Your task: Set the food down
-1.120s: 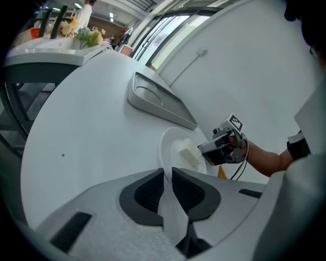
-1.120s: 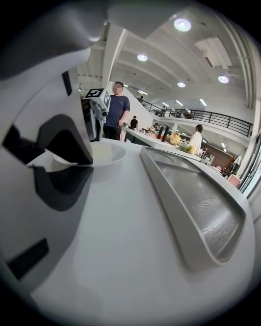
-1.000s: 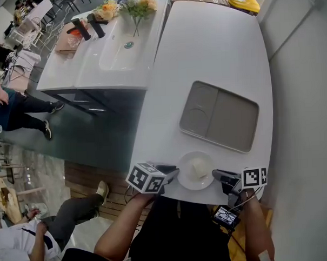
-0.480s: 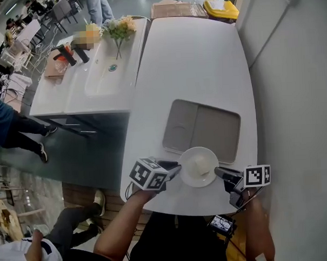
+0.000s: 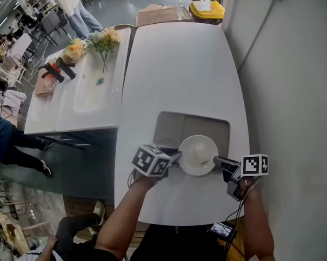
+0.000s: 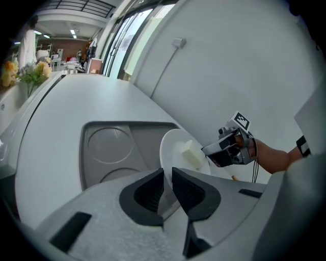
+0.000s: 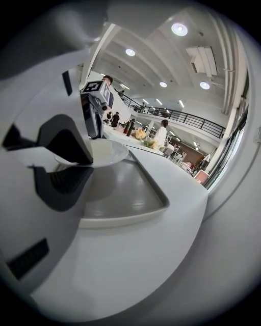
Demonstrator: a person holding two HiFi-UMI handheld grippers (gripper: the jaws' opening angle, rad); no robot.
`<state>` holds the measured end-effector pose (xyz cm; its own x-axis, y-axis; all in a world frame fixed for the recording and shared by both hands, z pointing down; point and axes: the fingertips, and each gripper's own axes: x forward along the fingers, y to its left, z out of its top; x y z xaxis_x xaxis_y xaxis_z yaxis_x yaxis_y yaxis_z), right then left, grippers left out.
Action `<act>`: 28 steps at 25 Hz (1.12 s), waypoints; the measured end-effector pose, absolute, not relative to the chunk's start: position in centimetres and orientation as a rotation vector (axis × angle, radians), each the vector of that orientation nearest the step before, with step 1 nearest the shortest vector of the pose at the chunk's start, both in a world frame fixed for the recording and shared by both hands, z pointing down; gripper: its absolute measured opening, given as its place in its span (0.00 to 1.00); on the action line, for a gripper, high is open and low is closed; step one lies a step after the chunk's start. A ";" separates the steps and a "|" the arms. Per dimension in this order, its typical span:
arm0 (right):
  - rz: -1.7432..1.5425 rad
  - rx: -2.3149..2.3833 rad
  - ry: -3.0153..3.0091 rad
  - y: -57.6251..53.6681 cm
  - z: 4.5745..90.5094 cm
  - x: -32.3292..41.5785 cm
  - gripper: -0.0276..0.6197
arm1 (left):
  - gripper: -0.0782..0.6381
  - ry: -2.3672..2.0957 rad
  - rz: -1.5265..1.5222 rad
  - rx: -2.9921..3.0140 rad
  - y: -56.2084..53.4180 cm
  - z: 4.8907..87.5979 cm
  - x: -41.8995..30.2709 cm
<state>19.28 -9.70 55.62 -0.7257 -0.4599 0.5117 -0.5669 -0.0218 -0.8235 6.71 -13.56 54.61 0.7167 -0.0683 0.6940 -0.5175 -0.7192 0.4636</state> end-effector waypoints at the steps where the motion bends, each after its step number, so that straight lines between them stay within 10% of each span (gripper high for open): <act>1: 1.873 1.136 -2.129 -10.1 55.8 19.6 0.07 | 0.18 -0.443 0.886 2.257 -14.1 54.8 7.1; 28: 1.045 1.166 -1.912 -14.1 59.1 21.4 0.18 | 0.18 -0.497 1.521 2.474 -16.9 58.3 9.4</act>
<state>21.44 -14.09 59.07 -0.3862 -0.3887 0.8365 -0.9139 0.2838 -0.2901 9.42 -16.91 58.28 0.4156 -0.1808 0.8914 -0.3806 -0.9247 -0.0102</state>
